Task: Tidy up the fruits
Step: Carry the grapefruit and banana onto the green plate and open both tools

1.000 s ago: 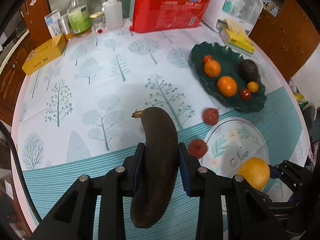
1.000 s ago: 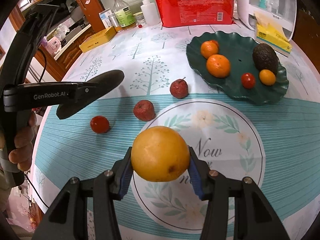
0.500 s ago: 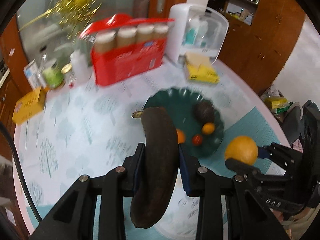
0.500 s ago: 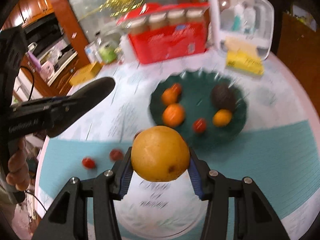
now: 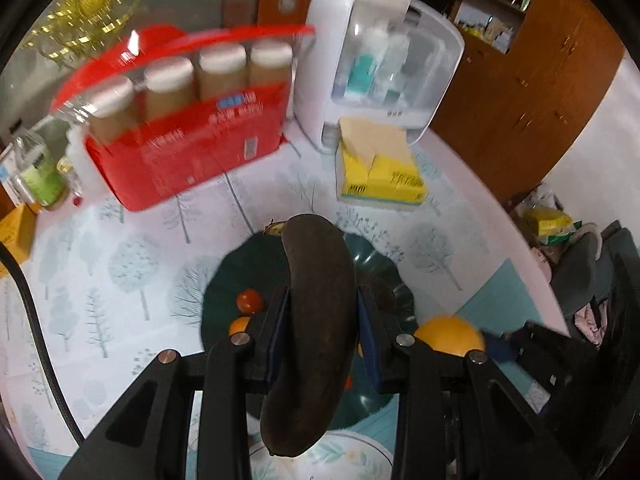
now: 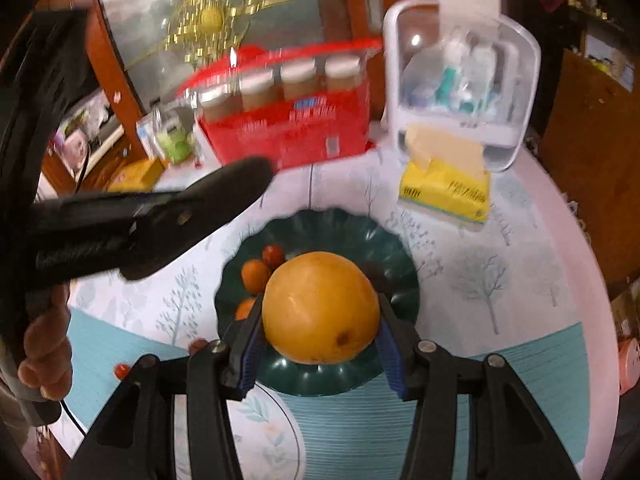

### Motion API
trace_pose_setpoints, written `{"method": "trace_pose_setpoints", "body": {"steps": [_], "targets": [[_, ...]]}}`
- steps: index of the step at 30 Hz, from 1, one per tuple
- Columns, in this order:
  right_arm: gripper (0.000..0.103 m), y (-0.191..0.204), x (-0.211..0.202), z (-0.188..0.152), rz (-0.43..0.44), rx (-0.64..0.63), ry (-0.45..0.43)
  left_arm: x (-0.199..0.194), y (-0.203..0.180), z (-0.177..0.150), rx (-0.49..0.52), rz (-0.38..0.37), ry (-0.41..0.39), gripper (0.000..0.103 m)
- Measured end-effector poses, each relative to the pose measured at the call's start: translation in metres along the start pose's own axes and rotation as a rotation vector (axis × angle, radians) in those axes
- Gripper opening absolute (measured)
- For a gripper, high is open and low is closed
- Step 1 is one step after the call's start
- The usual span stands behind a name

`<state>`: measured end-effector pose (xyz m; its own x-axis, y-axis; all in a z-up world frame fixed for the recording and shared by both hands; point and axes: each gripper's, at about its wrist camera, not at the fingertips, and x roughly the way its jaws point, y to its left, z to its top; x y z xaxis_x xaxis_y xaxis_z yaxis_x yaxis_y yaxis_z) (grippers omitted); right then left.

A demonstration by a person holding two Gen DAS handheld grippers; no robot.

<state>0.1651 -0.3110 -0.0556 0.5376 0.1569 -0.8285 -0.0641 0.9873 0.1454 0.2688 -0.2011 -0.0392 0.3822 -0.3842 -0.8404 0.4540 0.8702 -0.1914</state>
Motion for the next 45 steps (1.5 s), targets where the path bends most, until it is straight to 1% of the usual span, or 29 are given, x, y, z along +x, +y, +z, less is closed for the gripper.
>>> {"method": "trace_pose_setpoints", "body": {"steps": [1,3,6,9,13,16,20,24,26,28,33,38,45], "targets": [[0.05,0.0,0.011,-0.003,0.008,-0.005,0.023,0.015,-0.001,0.0,-0.002,0.01,0.023,0.031],[0.051,0.001,0.031,-0.01,0.029,-0.013,0.058,0.033,-0.001,-0.003,-0.002,0.02,0.049,0.031],[0.051,0.003,0.053,-0.016,0.063,-0.013,0.086,0.063,0.001,-0.006,0.0,0.04,0.091,0.031],[0.051,0.003,0.072,-0.017,0.097,-0.012,0.106,0.082,0.007,-0.008,-0.01,0.037,0.119,0.031],[0.051,0.003,0.093,-0.013,0.121,-0.014,0.123,0.097,0.015,-0.009,-0.019,0.028,0.134,0.031],[0.051,0.002,0.103,-0.011,0.127,-0.018,0.119,0.103,0.016,-0.009,-0.004,0.018,0.134,0.031],[0.053,-0.004,0.111,-0.007,0.145,0.014,0.133,0.109,0.014,-0.011,0.019,0.009,0.144,0.032],[0.056,-0.006,0.112,-0.005,0.15,0.013,0.121,0.104,0.011,-0.011,0.05,-0.003,0.113,0.034],[0.057,-0.006,0.109,-0.003,0.138,-0.001,0.108,0.101,0.011,-0.009,0.051,-0.011,0.105,0.04],[0.057,-0.008,0.105,-0.001,0.132,-0.003,0.098,0.098,0.012,-0.009,0.049,-0.014,0.097,0.043],[0.058,-0.013,0.096,0.003,0.127,0.009,0.086,0.091,0.015,-0.008,0.041,-0.018,0.091,0.044],[0.058,-0.01,0.086,0.005,0.126,-0.002,0.079,0.079,0.019,-0.008,0.018,-0.019,0.08,0.05],[0.058,-0.004,0.075,0.004,0.105,-0.018,0.064,0.059,0.018,-0.01,0.018,-0.01,0.058,0.051]]}}
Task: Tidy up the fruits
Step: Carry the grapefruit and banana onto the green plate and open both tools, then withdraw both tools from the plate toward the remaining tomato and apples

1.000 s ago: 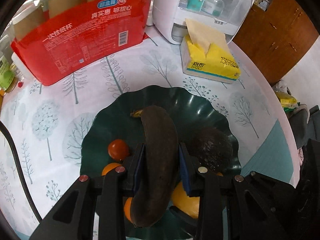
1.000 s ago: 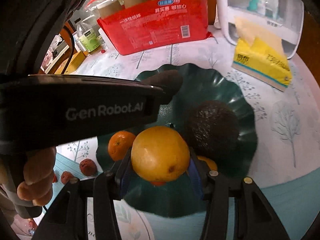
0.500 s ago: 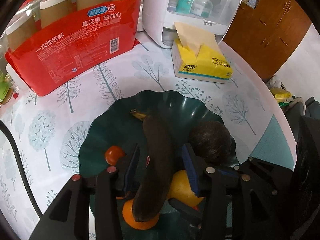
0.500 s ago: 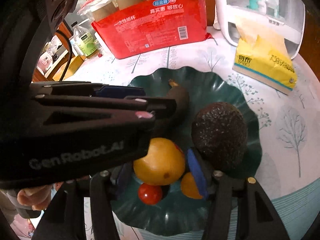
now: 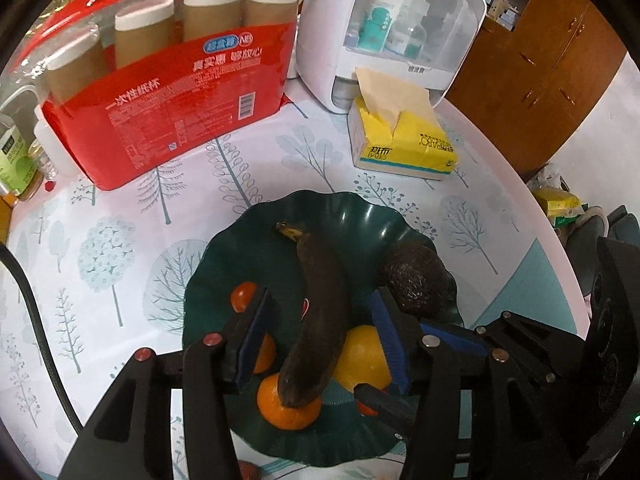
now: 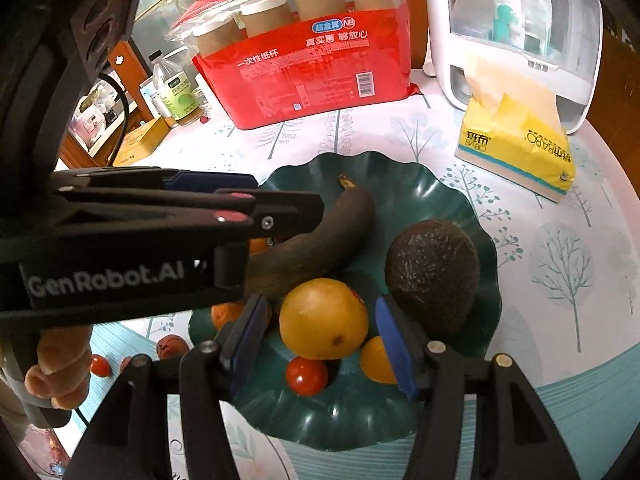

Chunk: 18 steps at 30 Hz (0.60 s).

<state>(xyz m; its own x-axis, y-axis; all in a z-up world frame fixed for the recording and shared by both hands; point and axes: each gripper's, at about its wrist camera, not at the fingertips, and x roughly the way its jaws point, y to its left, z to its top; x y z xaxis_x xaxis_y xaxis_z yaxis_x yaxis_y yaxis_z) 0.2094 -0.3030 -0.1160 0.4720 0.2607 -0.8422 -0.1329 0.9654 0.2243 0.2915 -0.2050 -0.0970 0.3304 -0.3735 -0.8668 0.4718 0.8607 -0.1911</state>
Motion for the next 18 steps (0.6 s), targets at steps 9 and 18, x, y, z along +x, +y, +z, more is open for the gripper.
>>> {"method": "trace_pose_setpoints", "body": {"steps": [9,18], "targets": [[0.057,0.009,-0.027,-0.001,-0.027,0.011,-0.031,-0.035,-0.002,-0.01,0.004,0.042,-0.025,0.055],[0.057,0.025,-0.064,-0.009,-0.081,0.014,-0.059,-0.085,0.004,-0.029,-0.011,0.077,-0.064,0.062]]}}
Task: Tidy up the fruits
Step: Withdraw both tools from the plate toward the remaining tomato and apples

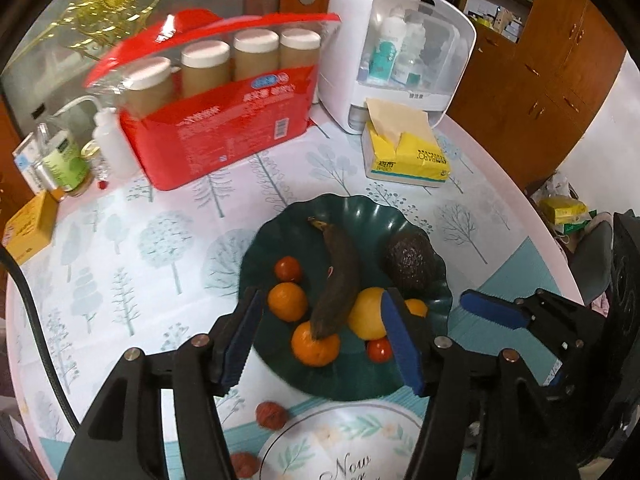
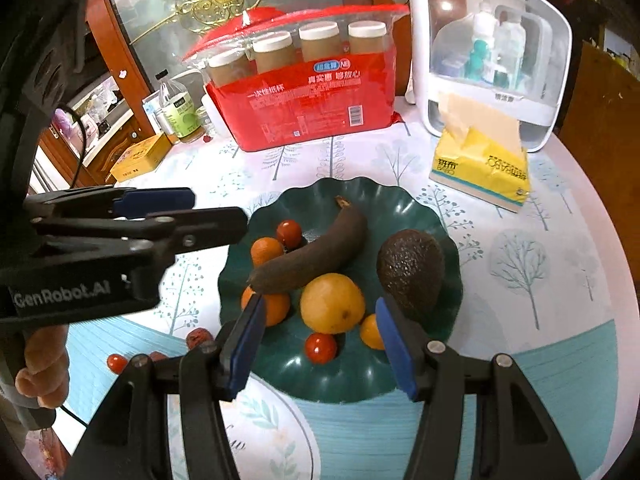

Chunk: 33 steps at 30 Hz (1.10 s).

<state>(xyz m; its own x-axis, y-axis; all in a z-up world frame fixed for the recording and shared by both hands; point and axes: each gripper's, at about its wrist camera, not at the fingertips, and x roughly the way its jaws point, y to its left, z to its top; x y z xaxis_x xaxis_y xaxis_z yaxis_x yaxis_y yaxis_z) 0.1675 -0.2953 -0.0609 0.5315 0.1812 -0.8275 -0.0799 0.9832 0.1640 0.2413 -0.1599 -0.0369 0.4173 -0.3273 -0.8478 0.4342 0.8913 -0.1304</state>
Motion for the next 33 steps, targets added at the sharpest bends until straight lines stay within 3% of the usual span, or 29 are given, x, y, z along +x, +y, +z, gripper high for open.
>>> {"method": "trace_pose_setpoints", "body": {"steps": [12,19,27,33], "targets": [[0.057,0.037,-0.057,-0.001,-0.026,0.024,-0.066,-0.082,0.024,-0.025,-0.003,0.042,-0.077,0.072],[0.057,0.074,-0.071,-0.006,-0.014,0.0,-0.095,-0.118,0.052,-0.049,-0.001,0.082,-0.117,0.075],[0.057,0.116,-0.054,-0.023,0.021,-0.03,-0.07,-0.119,0.093,-0.09,-0.021,0.147,-0.099,0.076],[0.057,0.14,-0.018,-0.043,0.03,-0.044,-0.001,-0.092,0.128,-0.134,-0.08,0.167,-0.031,0.076]]}}
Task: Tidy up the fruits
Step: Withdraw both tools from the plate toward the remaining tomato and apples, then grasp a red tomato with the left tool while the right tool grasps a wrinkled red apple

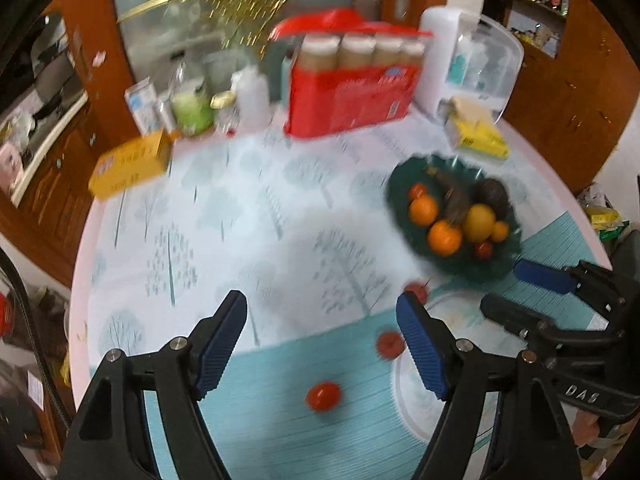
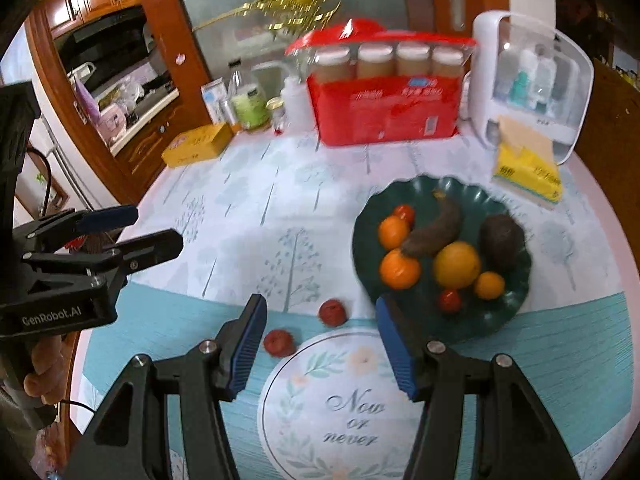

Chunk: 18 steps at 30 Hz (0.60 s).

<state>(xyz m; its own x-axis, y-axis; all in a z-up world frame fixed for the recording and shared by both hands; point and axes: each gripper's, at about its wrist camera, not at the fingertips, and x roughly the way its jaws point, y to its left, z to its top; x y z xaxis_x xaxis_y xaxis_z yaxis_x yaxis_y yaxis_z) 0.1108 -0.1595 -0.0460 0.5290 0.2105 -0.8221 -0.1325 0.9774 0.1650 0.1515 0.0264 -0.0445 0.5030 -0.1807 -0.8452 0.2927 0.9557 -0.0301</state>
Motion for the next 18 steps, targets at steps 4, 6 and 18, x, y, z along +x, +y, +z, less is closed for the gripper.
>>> {"method": "trace_pose_setpoints", "body": {"steps": [4,6,18], "targets": [[0.057,0.009,0.022,-0.013,-0.007,-0.011,0.037,0.029,0.013,-0.032,-0.027,0.023,0.067,0.076],[0.057,0.012,0.033,-0.021,-0.011,-0.013,0.056,0.041,0.015,-0.046,-0.032,0.027,0.096,0.076],[0.057,0.026,0.083,-0.054,-0.006,-0.048,0.153,0.085,0.005,-0.09,0.042,0.025,0.183,0.076]]}}
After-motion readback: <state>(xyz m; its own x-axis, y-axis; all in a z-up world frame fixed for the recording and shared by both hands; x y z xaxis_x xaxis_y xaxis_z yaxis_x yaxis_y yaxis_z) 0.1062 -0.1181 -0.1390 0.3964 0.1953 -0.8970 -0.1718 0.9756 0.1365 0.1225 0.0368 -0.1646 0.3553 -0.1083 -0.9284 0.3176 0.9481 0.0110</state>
